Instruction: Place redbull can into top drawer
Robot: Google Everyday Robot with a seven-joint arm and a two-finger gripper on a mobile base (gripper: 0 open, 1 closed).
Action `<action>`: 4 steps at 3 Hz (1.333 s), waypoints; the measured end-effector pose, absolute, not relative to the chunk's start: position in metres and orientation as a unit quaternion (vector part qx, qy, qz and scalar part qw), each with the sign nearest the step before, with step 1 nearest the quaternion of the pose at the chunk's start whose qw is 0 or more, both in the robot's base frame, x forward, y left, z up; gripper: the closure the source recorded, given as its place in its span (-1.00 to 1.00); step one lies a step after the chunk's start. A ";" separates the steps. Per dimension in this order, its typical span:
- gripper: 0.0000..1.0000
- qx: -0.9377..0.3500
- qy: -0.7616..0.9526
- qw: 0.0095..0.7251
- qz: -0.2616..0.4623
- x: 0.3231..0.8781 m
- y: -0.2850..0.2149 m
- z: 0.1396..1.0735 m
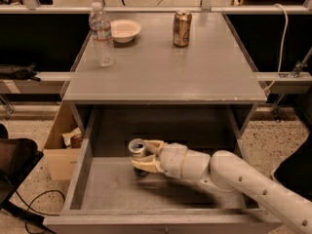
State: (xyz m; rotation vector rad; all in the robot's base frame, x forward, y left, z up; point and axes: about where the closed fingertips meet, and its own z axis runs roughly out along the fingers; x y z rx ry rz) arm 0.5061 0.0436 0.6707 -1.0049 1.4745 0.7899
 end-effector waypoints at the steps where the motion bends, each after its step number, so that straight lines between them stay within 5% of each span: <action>1: -0.41 -0.426 0.626 0.561 0.335 0.506 0.044 0.671; 2: -0.99 -0.426 0.626 0.561 0.335 0.506 0.044 0.671; 4: -1.00 -0.433 0.626 0.557 0.332 0.505 0.042 0.677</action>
Offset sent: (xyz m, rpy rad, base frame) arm 0.0000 0.0000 0.0000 0.0000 0.0000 0.0000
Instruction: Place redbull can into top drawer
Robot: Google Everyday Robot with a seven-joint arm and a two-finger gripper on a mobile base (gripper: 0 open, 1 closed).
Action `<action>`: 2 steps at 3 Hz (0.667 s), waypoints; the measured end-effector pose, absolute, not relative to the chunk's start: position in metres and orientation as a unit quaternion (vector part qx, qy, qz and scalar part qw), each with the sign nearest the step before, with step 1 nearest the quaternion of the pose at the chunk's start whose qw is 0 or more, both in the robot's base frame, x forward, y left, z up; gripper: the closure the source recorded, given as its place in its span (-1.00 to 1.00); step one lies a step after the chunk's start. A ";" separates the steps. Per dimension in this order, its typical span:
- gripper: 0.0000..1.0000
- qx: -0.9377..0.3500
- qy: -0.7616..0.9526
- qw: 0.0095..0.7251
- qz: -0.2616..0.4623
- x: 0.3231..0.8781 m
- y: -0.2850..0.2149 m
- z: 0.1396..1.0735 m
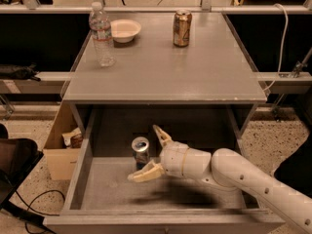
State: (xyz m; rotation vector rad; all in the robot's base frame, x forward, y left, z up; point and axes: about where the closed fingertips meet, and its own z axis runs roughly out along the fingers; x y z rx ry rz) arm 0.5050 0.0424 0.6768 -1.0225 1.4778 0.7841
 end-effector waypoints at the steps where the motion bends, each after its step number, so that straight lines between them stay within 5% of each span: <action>1: -1.00 -0.455 0.630 0.540 0.325 0.498 0.029 0.697; 2: -1.00 -0.478 0.629 0.518 0.329 0.485 0.017 0.713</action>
Offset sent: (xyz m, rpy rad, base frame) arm -0.0342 -0.0427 0.0556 -0.1369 0.0332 0.1279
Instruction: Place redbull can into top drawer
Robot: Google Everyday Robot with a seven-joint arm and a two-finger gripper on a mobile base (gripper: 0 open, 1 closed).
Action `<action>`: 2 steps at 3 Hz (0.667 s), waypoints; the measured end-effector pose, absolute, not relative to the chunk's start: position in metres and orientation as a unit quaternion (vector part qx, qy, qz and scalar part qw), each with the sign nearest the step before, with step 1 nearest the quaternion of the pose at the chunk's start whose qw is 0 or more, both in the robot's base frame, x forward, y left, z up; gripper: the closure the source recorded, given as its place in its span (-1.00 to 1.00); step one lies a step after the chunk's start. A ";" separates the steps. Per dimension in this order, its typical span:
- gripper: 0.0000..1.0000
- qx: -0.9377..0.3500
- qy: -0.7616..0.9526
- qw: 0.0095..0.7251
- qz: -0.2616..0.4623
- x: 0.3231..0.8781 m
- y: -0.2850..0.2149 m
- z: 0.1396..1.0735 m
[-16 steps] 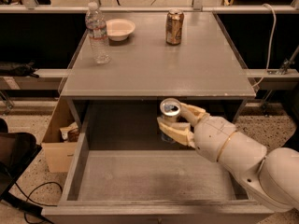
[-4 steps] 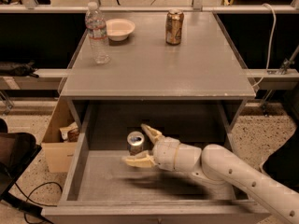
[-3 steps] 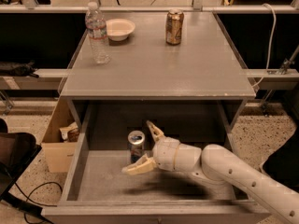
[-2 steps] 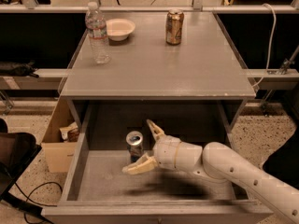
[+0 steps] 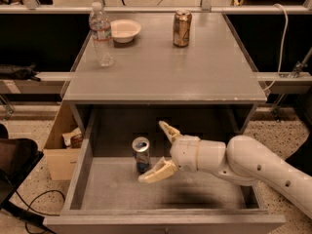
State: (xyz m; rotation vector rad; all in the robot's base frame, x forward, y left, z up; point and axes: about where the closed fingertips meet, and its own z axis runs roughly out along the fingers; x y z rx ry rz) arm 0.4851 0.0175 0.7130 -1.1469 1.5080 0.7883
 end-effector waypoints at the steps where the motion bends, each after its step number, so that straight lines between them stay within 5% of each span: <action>1: -1.00 -0.509 0.635 0.483 0.323 0.459 -0.001 0.745; 2: -1.00 -0.546 0.646 0.442 0.300 0.430 -0.019 0.792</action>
Offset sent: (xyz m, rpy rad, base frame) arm -0.0961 -0.0634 0.1554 -0.3720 0.0548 0.1367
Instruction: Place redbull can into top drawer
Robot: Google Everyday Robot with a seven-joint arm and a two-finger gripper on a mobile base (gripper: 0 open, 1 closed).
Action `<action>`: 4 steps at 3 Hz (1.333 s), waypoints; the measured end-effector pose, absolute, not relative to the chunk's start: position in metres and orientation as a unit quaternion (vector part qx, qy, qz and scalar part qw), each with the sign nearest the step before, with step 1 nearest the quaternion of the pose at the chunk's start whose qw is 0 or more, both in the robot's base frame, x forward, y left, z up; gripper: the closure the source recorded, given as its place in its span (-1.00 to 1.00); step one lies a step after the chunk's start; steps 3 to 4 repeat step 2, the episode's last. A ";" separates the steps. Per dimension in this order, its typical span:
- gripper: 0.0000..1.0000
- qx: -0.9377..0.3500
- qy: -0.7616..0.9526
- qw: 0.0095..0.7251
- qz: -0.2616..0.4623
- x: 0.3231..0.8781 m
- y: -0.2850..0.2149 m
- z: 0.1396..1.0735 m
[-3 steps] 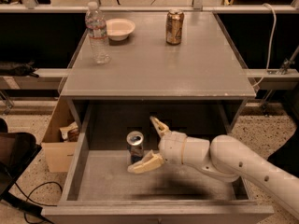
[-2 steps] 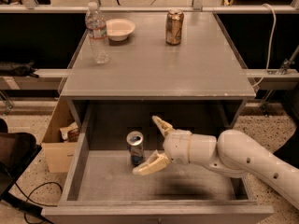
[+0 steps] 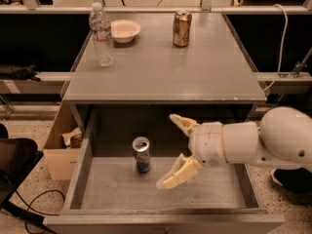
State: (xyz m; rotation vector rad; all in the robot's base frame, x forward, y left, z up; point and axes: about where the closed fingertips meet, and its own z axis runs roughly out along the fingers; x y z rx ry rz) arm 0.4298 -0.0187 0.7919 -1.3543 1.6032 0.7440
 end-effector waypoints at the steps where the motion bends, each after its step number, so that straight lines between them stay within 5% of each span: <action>1: -1.00 -0.571 0.663 0.409 0.260 0.412 -0.042 0.840; 4: -1.00 -0.579 0.687 0.387 0.207 0.413 -0.069 0.864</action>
Offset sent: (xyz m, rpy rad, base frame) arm -0.0100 -0.0954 0.0991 -0.3875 -0.0334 -0.1407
